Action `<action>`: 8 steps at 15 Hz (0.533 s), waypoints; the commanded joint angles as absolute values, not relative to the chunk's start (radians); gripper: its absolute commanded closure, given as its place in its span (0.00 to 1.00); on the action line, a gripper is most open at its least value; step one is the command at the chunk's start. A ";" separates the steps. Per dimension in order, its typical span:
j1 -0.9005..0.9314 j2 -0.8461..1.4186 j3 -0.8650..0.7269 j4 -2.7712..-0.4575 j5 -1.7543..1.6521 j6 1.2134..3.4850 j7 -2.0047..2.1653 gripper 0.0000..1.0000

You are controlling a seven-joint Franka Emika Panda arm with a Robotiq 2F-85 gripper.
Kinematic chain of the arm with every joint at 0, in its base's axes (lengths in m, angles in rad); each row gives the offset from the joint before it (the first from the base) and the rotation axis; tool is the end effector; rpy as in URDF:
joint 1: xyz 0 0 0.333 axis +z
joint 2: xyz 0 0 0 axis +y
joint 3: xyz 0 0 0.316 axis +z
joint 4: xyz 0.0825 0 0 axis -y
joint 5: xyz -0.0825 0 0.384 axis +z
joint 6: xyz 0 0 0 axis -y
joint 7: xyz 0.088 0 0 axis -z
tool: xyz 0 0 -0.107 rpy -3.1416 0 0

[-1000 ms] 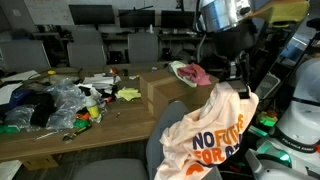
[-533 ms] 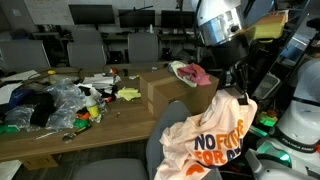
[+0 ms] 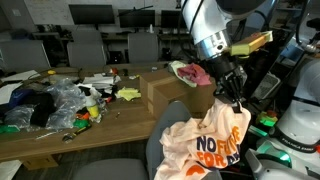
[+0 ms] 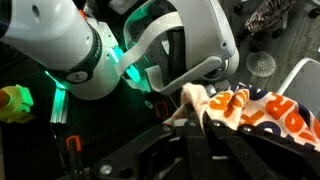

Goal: Pick up the shirts on the box and put them on the chair.

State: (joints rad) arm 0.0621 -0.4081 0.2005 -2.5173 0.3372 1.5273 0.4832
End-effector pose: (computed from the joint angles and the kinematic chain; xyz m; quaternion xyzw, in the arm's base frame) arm 0.3203 0.1233 0.3917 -0.9361 0.1647 0.3103 0.0154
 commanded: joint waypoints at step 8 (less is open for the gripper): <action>0.027 -0.318 0.137 -2.544 0.447 1.598 0.506 0.48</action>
